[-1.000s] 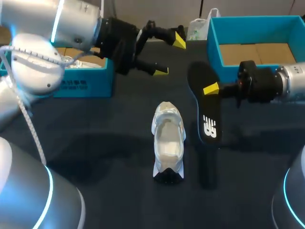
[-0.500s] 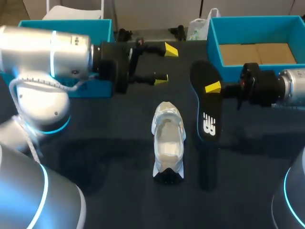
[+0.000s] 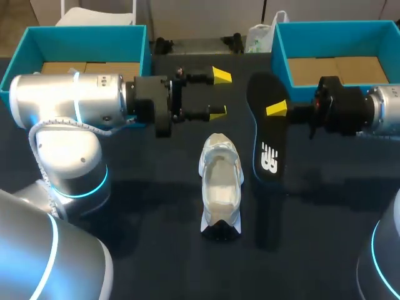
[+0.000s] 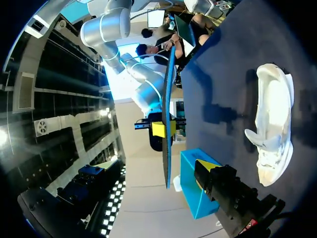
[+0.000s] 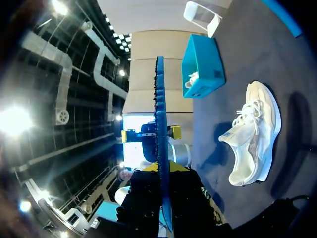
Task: Take the shoe out of the shoebox, open the shoe tongue, remove and reinsert the insole, then place the shoe into the shoebox
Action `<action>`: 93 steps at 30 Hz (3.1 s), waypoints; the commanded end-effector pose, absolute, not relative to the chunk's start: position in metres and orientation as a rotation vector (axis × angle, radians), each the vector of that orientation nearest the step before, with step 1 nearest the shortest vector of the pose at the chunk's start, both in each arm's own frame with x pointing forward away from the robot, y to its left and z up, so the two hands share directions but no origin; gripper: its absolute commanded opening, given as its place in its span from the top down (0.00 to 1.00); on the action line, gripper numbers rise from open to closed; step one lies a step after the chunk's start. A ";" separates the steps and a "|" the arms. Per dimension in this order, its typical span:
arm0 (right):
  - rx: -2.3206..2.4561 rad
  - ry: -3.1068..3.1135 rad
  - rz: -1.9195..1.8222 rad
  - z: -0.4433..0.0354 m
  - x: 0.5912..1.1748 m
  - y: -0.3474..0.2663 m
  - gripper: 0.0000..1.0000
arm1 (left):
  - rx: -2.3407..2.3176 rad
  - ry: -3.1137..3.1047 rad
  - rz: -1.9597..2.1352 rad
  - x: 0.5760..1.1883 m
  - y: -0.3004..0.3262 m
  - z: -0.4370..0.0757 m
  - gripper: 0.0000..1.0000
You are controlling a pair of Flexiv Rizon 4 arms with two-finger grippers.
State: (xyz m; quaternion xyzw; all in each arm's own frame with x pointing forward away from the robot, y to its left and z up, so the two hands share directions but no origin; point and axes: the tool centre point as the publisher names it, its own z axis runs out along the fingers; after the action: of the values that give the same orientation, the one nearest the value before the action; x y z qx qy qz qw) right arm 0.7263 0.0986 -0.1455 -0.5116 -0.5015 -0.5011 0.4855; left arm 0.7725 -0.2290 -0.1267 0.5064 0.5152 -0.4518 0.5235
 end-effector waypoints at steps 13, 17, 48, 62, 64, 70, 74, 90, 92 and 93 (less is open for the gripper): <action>-1.252 -1.258 -1.197 -0.136 0.729 0.120 1.00 | 1.158 1.237 -1.098 0.773 -0.262 -0.132 0.22; -1.245 -1.262 -1.193 -0.136 0.729 0.123 1.00 | 1.158 1.237 -1.103 0.771 -0.264 -0.134 0.43; -1.225 -1.273 -1.188 -0.135 0.730 0.133 1.00 | 1.127 1.267 -1.090 0.775 -0.285 -0.138 0.76; -1.226 -1.270 -1.199 -0.137 0.727 0.132 0.68 | 1.119 1.306 -1.109 0.776 -0.286 -0.140 1.00; -1.233 -1.267 -1.201 -0.138 0.724 0.131 0.00 | 1.118 1.313 -1.107 0.777 -0.286 -0.141 1.00; -1.286 -1.253 -1.210 -0.139 0.710 0.117 0.00 | 1.121 1.319 -1.114 0.777 -0.279 -0.139 1.00; -1.310 -1.249 -1.208 -0.140 0.703 0.107 0.00 | 1.121 1.334 -1.130 0.773 -0.271 -0.135 1.00; -1.397 -1.540 -1.259 -0.145 0.683 0.062 0.00 | 1.126 1.416 -1.226 0.752 -0.237 -0.117 1.00; -1.399 -1.646 -1.282 -0.144 0.680 0.058 0.00 | 1.128 1.456 -1.262 0.748 -0.234 -0.114 1.00; -1.380 -1.689 -1.303 -0.143 0.679 0.056 0.00 | 1.128 1.462 -1.269 0.746 -0.232 -0.113 1.00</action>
State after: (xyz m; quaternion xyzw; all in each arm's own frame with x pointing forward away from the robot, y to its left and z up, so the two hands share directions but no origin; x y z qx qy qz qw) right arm 0.6958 0.0632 -0.1568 -0.5180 -0.6077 -0.4911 0.3482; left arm 0.7503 -0.2471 -0.1204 0.4459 0.5811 -0.5147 0.4456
